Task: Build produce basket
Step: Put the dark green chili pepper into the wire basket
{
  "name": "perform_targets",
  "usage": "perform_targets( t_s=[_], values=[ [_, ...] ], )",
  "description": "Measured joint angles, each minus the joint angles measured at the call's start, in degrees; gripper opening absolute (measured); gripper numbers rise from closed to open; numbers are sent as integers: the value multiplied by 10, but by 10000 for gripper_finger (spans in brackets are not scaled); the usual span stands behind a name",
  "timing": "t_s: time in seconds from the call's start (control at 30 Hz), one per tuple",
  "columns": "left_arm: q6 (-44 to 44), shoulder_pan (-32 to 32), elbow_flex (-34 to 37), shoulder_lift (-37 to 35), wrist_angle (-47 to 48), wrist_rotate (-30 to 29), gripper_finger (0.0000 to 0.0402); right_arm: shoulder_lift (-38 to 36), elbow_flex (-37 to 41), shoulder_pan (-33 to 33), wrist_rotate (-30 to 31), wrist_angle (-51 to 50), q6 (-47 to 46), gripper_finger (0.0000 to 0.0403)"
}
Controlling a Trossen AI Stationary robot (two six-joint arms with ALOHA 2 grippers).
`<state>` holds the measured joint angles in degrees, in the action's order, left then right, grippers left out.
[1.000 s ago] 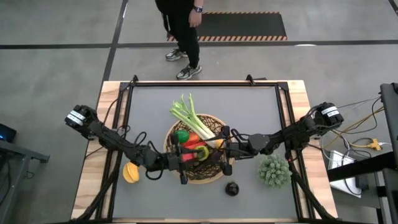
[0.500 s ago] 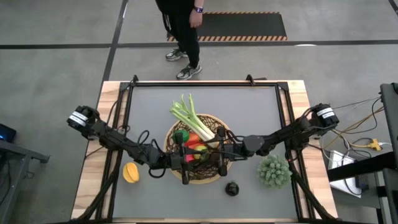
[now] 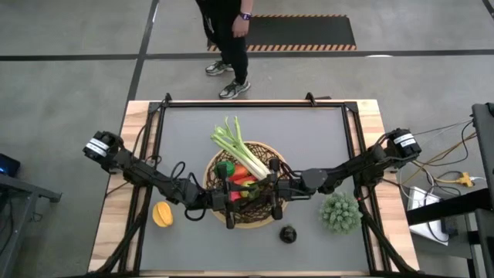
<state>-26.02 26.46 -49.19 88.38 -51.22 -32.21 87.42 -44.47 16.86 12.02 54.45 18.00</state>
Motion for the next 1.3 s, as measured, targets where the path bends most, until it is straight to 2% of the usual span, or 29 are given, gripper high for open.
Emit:
perform_targets(
  t_s=[0.13,0.43,0.6,0.7,1.07,1.3],
  values=[
    [1,0,0,0,5,0,90,0,0,0,0,-3,0,98],
    [1,2,0,-1,12,-11,216,-7,0,0,22,-30,-4,103],
    [1,2,0,-3,28,-26,255,-24,0,0,30,-85,-20,104],
    [1,2,0,-7,46,-47,264,-39,0,0,30,-126,-33,105],
    [1,3,1,-45,114,-59,266,-127,0,0,30,-310,-89,106],
    [32,5,1,-69,184,-63,266,-182,0,0,30,-449,-173,106]
  ],
)
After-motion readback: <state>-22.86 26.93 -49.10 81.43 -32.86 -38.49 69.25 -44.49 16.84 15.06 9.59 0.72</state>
